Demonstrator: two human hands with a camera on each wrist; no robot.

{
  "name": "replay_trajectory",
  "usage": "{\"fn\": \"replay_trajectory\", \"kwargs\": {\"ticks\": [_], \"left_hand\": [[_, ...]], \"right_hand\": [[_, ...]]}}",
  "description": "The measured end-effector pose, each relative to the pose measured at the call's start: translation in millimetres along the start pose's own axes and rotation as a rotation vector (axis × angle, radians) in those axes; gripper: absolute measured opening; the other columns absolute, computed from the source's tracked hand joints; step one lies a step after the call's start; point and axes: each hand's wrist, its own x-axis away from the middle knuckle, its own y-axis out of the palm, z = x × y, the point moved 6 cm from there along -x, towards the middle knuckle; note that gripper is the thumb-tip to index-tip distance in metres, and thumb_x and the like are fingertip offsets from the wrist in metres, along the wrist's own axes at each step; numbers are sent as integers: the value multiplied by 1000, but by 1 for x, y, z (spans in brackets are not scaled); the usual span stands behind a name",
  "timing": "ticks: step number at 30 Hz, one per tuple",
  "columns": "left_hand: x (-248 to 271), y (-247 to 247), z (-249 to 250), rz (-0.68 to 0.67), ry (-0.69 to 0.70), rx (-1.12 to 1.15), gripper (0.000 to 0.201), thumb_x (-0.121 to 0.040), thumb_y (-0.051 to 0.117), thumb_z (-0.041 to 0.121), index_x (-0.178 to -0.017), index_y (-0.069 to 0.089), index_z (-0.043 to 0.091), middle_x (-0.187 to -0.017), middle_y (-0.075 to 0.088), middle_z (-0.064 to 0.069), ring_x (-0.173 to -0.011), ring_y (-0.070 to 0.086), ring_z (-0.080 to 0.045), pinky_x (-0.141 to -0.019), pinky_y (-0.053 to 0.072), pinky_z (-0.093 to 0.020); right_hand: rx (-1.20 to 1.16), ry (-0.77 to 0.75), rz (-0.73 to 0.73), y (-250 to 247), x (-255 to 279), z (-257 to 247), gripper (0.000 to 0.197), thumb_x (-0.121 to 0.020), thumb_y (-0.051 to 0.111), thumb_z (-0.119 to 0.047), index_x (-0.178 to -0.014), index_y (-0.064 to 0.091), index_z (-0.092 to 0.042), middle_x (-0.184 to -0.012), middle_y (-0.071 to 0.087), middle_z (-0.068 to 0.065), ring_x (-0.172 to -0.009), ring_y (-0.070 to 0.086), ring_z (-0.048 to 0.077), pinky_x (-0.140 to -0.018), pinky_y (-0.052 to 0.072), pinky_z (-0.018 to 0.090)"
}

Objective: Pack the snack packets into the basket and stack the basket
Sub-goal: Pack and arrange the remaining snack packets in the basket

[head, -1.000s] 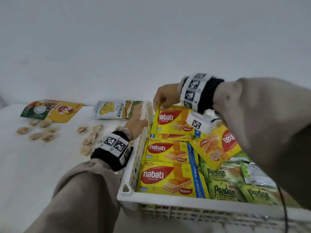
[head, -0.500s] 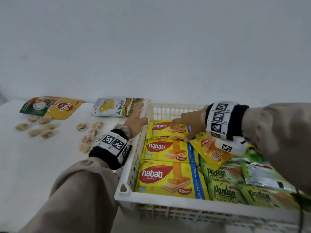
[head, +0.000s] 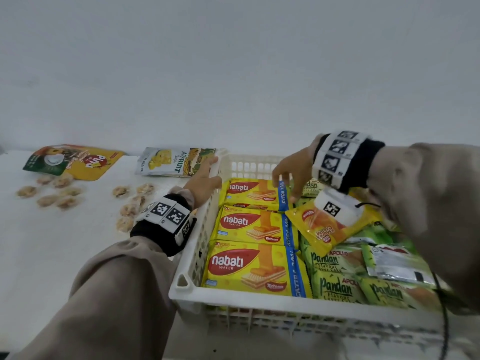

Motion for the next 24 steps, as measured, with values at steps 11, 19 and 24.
{"fn": "replay_trajectory", "kwargs": {"ticks": [11, 19, 24], "left_hand": [[-5, 0, -2, 1, 14, -13, 63, -88, 44, -4, -144, 21, 14, -148, 27, -11, -131, 31, -24, -94, 25, -24], [-3, 0, -1, -4, 16, -29, 64, -87, 45, -4, -144, 22, 15, -149, 26, -10, -133, 29, -24, -96, 25, -26], [0, -1, 1, -5, 20, -31, 64, -86, 44, -3, -144, 22, 15, -149, 27, -11, -132, 30, -25, -98, 26, -27]], "right_hand": [[20, -145, -124, 41, 15, -2, 58, -77, 73, -7, -129, 48, -9, -75, 47, -2, -63, 48, 1, -53, 35, 8], [208, -157, -262, 45, 20, -13, 54, -76, 74, -11, -124, 50, -12, -81, 44, -11, -79, 46, 10, -52, 34, 5], [348, -212, -337, 53, 14, -20, 31, -76, 73, -5, -74, 44, -18, -42, 47, -8, -39, 44, -3, -42, 30, 6]]}}
